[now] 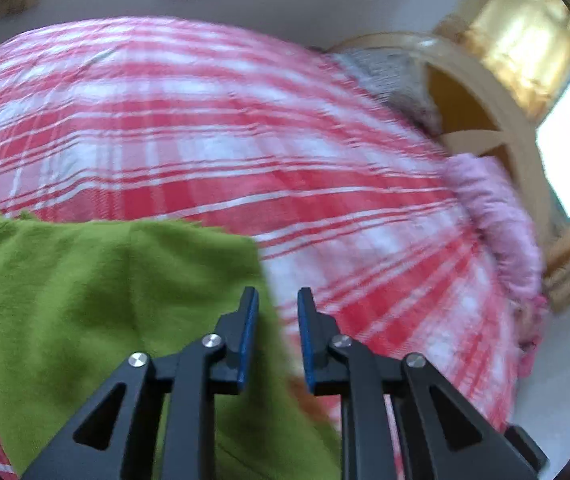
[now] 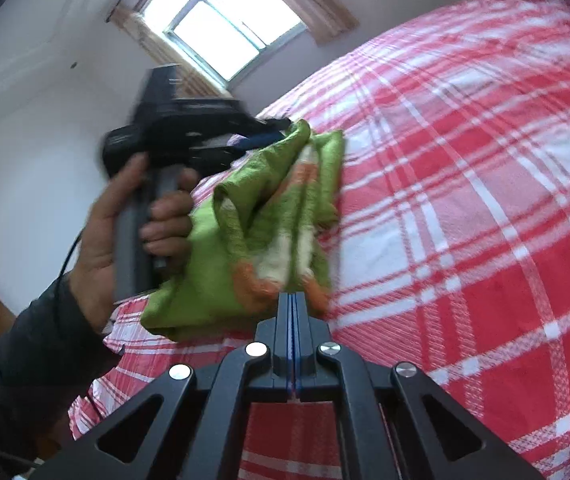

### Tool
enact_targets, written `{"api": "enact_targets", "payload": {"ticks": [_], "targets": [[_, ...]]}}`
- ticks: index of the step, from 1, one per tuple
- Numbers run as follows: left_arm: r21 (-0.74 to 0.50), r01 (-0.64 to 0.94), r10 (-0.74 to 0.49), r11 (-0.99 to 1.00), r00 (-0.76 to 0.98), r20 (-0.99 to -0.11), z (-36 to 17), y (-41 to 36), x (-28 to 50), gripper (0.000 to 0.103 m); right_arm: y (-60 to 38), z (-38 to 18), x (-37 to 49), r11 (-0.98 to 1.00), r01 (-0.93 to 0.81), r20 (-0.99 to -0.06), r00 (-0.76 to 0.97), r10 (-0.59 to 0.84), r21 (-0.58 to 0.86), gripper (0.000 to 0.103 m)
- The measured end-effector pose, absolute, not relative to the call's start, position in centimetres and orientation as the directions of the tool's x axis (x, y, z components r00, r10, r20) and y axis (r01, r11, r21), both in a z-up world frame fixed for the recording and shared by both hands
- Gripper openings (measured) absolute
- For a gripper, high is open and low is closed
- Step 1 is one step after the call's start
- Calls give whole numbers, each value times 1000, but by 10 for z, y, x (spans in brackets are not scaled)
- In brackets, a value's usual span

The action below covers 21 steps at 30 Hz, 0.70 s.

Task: Fold small clothes
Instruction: 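Lift the side edge with both grippers and fold it across the sweater, then open both grippers and release the folded side onto the sweater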

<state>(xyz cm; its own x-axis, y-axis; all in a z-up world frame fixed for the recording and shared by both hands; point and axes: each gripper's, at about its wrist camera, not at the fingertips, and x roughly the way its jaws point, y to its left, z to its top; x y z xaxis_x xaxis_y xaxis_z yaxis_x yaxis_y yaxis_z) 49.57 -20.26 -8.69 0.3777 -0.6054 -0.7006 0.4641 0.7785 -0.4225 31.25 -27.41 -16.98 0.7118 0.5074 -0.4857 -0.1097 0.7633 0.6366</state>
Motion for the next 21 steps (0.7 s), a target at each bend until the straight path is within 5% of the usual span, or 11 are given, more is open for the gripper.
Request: {"api": "enact_targets", "payload": {"ticks": [2, 8, 9, 10, 12, 18, 21], "targets": [[-380, 485, -589, 788, 412, -695, -76, -198, 481, 43, -277, -173, 312, 750, -112, -474, 712, 518, 651, 0], [-185, 466, -465, 865, 608, -644, -63, -138, 428, 78, -287, -177, 308, 711, -81, -448, 725, 523, 699, 3], [-167, 431, -430, 887, 636, -641, -66, -123, 424, 79, -288, -177, 308, 713, -74, -449, 730, 515, 698, 14], [-171, 407, -416, 897, 651, -635, -70, -109, 419, 80, -288, -174, 306, 718, -75, -443, 741, 504, 692, 43], [-195, 352, -392, 915, 666, -635, -82, -79, 410, 84, -289, -162, 301, 731, -87, -421, 769, 481, 677, 79], [-311, 278, -416, 909, 637, -649, -124, -39, 394, 90, -275, -116, 325, 813, -119, -444, 789, 425, 569, 77], [-358, 283, -454, 890, 623, -636, -132, -37, 389, 97, -263, -98, 357, 828, -141, -466, 770, 436, 543, 59]]}}
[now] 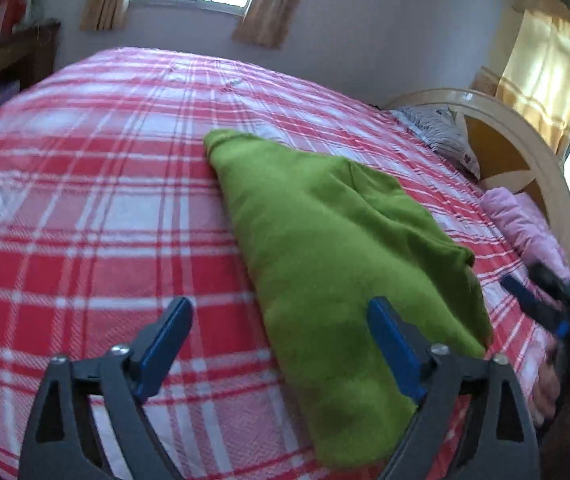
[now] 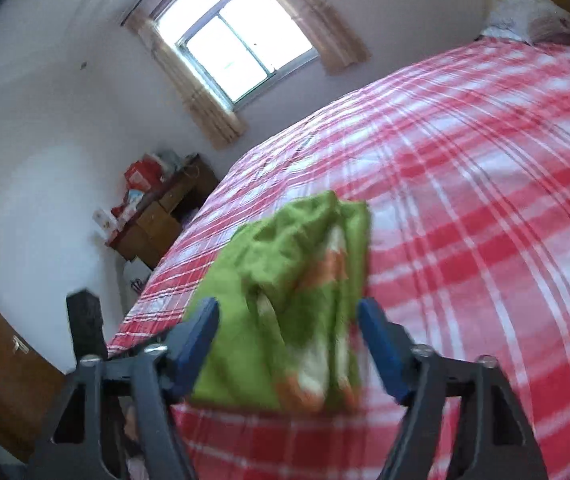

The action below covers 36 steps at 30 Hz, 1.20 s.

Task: Fold small clothes
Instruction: 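Open both grippers and release the folded side onto the sweater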

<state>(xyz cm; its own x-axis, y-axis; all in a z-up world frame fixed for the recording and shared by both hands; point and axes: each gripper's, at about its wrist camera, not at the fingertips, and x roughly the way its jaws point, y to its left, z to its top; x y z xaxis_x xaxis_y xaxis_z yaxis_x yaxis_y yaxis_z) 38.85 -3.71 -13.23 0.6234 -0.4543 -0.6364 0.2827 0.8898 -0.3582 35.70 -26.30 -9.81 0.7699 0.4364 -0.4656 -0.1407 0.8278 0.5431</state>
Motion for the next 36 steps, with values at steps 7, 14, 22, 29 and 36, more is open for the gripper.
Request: {"api": "enact_targets", "payload": {"ticks": [7, 14, 22, 29, 36], "targets": [[-290, 367, -466, 884, 627, -624, -135, -51, 373, 99, -235, -120, 439, 808, -110, -610, 599, 519, 579, 52], [-359, 354, -504, 864, 597, -624, -143, -40, 378, 103, -239, -114, 420, 854, -105, -596, 672, 439, 510, 16], [-372, 351, -511, 860, 574, -640, -146, -43, 378, 103, -251, -143, 434, 881, -49, -668, 632, 392, 471, 16], [-329, 292, -438, 898, 650, -621, -128, -40, 374, 103, -233, -88, 407, 963, -69, -617, 755, 221, 260, 48], [-220, 259, -339, 940, 678, -652, -113, -67, 398, 103, -190, -71, 429, 922, -304, -582, 715, 386, 239, 49]]}}
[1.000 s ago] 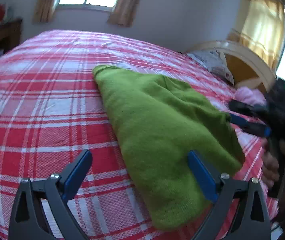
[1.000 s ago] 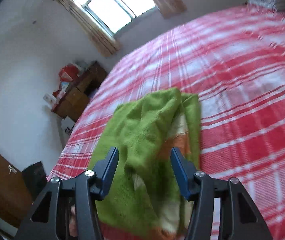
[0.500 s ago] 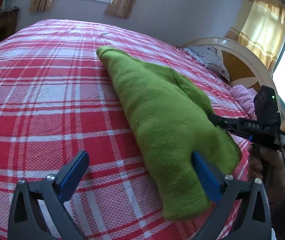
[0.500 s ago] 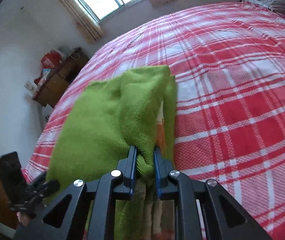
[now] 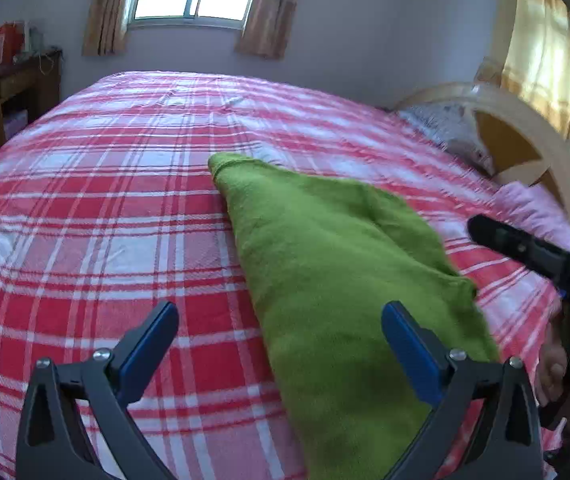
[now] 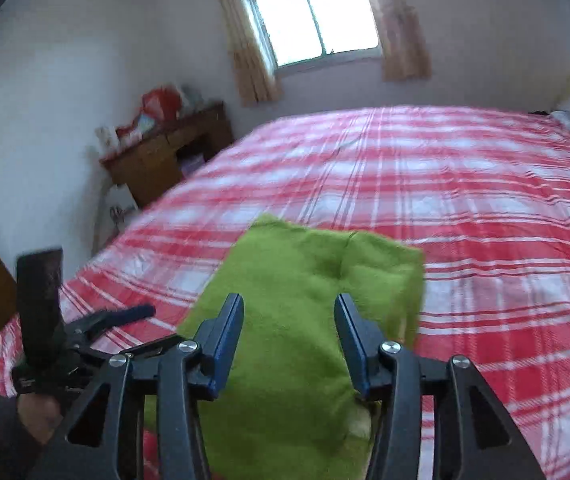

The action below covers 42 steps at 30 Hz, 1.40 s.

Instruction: Fold small clothes

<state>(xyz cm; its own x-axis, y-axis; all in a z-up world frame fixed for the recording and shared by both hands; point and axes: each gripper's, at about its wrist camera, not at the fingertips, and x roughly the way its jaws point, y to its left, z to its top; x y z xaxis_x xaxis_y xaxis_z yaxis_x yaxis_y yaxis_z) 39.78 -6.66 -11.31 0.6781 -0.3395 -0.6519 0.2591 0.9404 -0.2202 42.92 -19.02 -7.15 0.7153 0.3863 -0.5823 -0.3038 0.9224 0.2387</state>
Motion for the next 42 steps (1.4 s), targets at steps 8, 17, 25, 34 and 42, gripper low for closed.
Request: {"api": "enact_targets", "payload": {"ticks": [8, 17, 25, 34, 42], "targets": [[-309, 239, -390, 920, 608, -691, -148, -58, 412, 103, -230, -145, 463, 914, -197, -660, 639, 394, 354, 48], [-316, 239, -395, 918, 613, -684, -147, -61, 405, 103, -236, -135, 452, 897, -208, -593, 689, 417, 390, 49], [-298, 235, -379, 925, 627, -681, -145, -63, 403, 103, -272, -130, 463, 874, -107, -588, 700, 404, 474, 57], [-350, 268, -440, 897, 609, -660, -146, -58, 403, 103, -277, -159, 493, 843, -91, -638, 612, 467, 530, 57], [-387, 318, -501, 866, 576, -647, -147, -60, 405, 98, -280, -168, 521, 781, -98, -594, 593, 544, 617, 56]]}}
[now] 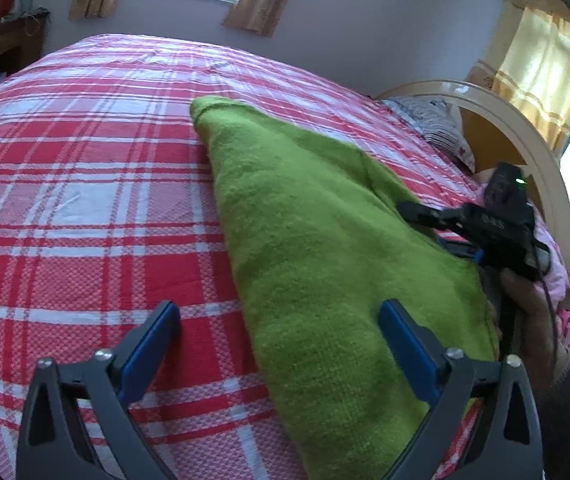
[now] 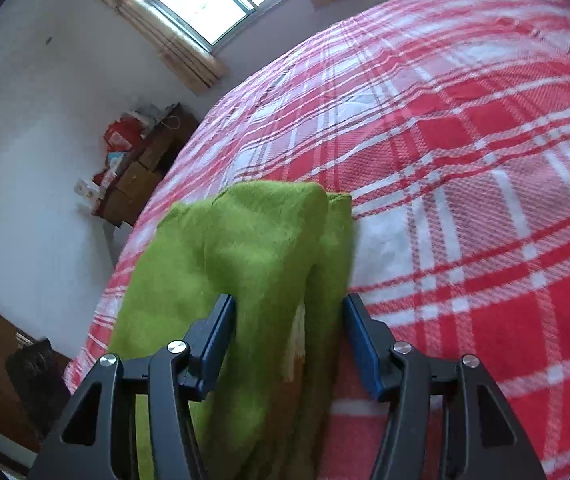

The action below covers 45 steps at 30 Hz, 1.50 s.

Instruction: Fold small clothes

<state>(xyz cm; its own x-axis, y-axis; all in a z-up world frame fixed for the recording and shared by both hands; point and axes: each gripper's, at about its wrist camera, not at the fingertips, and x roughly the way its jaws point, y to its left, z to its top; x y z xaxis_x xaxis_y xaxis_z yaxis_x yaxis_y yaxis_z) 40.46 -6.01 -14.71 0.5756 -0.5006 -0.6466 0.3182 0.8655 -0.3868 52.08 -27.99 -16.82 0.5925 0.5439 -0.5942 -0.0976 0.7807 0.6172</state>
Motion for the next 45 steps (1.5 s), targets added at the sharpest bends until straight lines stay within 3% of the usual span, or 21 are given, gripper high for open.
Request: {"api": "enact_targets", "payload": {"ticks": [2, 7, 14, 17, 24, 45], "targets": [[-397, 329, -516, 857, 566, -643, -147, -62, 406, 96, -281, -170, 525, 762, -96, -581, 588, 563, 641, 53], [-433, 379, -575, 818, 530, -623, -146, -65, 406, 74, -284, -176, 529, 707, -114, -541, 563, 625, 698, 36], [-422, 373, -562, 827, 508, -652, -138, -75, 401, 49, -280, -172, 520, 716, -144, -533, 571, 624, 683, 26], [-367, 385, -527, 847, 523, -670, -131, -79, 395, 44, -277, -167, 513, 702, -154, -508, 587, 631, 695, 24], [-258, 400, -456, 880, 554, -697, -110, -79, 366, 40, -260, -153, 488, 682, -193, -474, 587, 656, 706, 23], [-233, 359, -418, 904, 627, -658, -80, -17, 286, 40, -174, -120, 417, 616, -327, -396, 536, 746, 717, 23]]}}
